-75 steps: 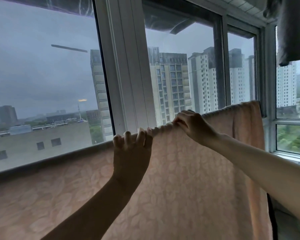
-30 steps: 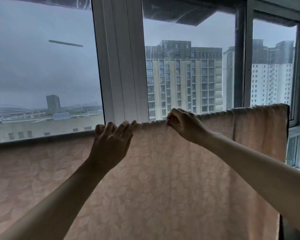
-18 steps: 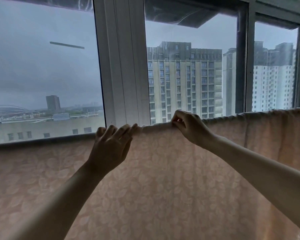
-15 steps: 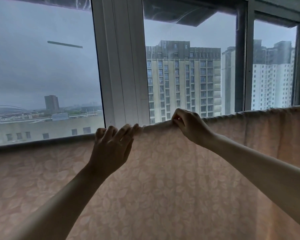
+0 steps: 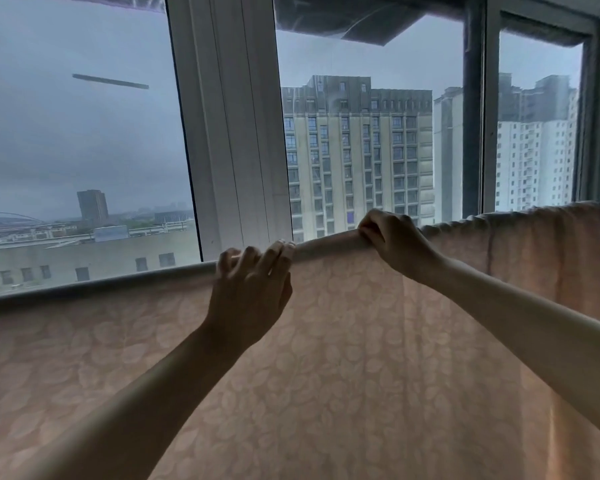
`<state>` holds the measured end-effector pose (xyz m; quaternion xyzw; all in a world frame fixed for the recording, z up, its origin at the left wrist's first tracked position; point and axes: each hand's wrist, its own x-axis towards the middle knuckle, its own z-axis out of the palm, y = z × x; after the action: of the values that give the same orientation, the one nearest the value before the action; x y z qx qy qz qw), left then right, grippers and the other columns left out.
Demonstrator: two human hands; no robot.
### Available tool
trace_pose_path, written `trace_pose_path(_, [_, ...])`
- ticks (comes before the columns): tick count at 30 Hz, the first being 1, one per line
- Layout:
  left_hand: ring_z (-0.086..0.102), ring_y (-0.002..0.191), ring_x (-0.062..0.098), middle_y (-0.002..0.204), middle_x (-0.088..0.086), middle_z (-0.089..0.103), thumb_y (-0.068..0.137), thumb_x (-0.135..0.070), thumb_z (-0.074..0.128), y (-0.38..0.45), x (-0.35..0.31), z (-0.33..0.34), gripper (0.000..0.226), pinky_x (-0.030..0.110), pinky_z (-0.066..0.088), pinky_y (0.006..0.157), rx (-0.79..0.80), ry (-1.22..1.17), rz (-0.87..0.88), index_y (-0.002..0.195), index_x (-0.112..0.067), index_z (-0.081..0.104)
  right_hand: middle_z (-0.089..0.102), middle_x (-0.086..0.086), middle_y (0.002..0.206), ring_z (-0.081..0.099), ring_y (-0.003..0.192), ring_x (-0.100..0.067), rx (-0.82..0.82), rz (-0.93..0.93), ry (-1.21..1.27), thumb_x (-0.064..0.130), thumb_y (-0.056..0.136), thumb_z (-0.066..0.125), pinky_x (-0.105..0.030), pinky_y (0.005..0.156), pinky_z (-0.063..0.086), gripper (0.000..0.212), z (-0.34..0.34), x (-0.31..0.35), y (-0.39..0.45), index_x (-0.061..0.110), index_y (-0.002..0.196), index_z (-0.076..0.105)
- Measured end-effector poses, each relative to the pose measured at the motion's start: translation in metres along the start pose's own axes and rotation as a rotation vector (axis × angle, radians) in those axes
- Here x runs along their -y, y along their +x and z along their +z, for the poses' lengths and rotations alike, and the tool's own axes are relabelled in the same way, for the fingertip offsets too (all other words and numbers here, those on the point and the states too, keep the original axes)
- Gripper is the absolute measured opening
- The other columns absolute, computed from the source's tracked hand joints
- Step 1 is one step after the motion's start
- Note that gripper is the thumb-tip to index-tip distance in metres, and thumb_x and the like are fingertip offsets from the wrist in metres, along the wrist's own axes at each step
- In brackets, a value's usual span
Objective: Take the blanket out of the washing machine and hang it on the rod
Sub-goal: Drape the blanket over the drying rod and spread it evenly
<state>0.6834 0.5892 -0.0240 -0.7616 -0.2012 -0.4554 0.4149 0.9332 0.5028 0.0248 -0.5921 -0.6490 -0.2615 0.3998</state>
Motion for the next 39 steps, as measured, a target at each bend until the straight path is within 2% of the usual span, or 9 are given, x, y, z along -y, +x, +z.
trace_pose_path(4, [0.064,0.090,0.023,0.120,0.004,0.065,0.097,-0.027,0.044,0.020,-0.028,0.011,0.035,0.039,0.044,0.076,-0.001,-0.022,0.001,0.125,-0.014,0.060,0.067,-0.007,0.086,0.062,0.080,-0.018,-0.031,-0.055,-0.037,0.013,0.094,0.057,-0.030,0.074,0.052,0.009,0.000,-0.001,-0.004,0.006,0.092,0.063])
trace_pose_path(11, [0.067,0.084,0.023,0.112,0.000,0.070,0.090,-0.016,0.062,0.045,-0.063,0.029,0.033,0.037,0.047,0.071,-0.076,0.007,-0.012,0.123,-0.018,0.063,0.069,-0.002,0.084,0.065,0.080,-0.014,-0.018,0.042,0.018,0.013,0.091,0.062,-0.022,0.073,0.048,0.006,-0.020,-0.020,-0.009,0.009,0.091,0.067])
trace_pose_path(18, [0.067,0.081,0.022,0.112,0.002,0.070,0.087,-0.012,0.068,0.041,-0.059,0.031,0.039,0.036,0.051,0.068,-0.087,0.033,-0.010,0.125,-0.017,0.062,0.071,0.002,0.095,0.064,0.086,-0.002,0.091,0.014,0.037,0.015,0.087,0.068,0.001,0.075,0.041,0.014,-0.047,-0.057,-0.018,0.014,0.101,0.070])
trace_pose_path(20, [0.067,0.080,0.022,0.111,0.002,0.070,0.087,-0.012,0.069,0.039,-0.060,0.031,0.039,0.036,0.050,0.068,-0.086,0.040,-0.004,0.125,-0.017,0.061,0.071,0.001,0.092,0.063,0.083,-0.004,0.078,-0.042,0.016,0.013,0.087,0.068,-0.002,0.074,0.042,0.012,-0.048,-0.062,-0.020,0.012,0.099,0.070])
trace_pose_path(23, [0.066,0.079,0.022,0.110,0.003,0.070,0.087,-0.013,0.069,0.039,-0.060,0.026,0.038,0.036,0.049,0.068,-0.088,0.064,0.007,0.124,-0.016,0.062,0.069,-0.003,0.086,0.060,0.081,-0.008,0.013,-0.153,-0.037,0.008,0.087,0.066,-0.017,0.075,0.046,0.007,-0.044,-0.062,-0.020,0.010,0.094,0.070])
trace_pose_path(26, [0.066,0.077,0.022,0.111,0.005,0.070,0.086,-0.013,0.070,0.038,-0.059,0.023,0.042,0.036,0.050,0.067,-0.098,0.079,0.026,0.126,-0.015,0.060,0.068,-0.006,0.089,0.062,0.083,-0.016,-0.037,-0.116,-0.061,0.013,0.092,0.060,-0.031,0.076,0.052,0.009,-0.045,-0.068,-0.017,0.008,0.096,0.065])
trace_pose_path(29, [0.065,0.080,0.021,0.114,0.004,0.068,0.087,-0.014,0.066,0.038,-0.062,0.021,0.041,0.037,0.048,0.069,-0.089,0.113,0.063,0.128,-0.016,0.060,0.067,-0.005,0.088,0.062,0.078,-0.017,-0.085,-0.030,-0.023,0.019,0.095,0.056,-0.031,0.070,0.051,0.012,-0.051,-0.080,-0.015,0.010,0.095,0.063])
trace_pose_path(33, [0.065,0.079,0.021,0.109,0.003,0.070,0.084,-0.013,0.071,0.042,-0.069,0.019,0.037,0.035,0.045,0.069,-0.093,0.091,-0.012,0.120,-0.015,0.065,0.066,-0.005,0.090,0.063,0.080,-0.016,0.026,-0.074,-0.002,0.017,0.095,0.055,-0.032,0.073,0.053,0.010,-0.047,-0.083,-0.020,0.009,0.099,0.061])
trace_pose_path(39, [0.066,0.083,0.023,0.112,0.002,0.069,0.086,-0.012,0.069,0.064,-0.098,0.031,0.037,0.038,0.048,0.070,-0.041,0.063,-0.018,0.123,-0.016,0.063,0.067,-0.004,0.089,0.064,0.081,-0.016,0.018,-0.110,0.045,0.016,0.094,0.057,-0.033,0.075,0.053,0.008,-0.045,-0.083,-0.018,0.011,0.097,0.062])
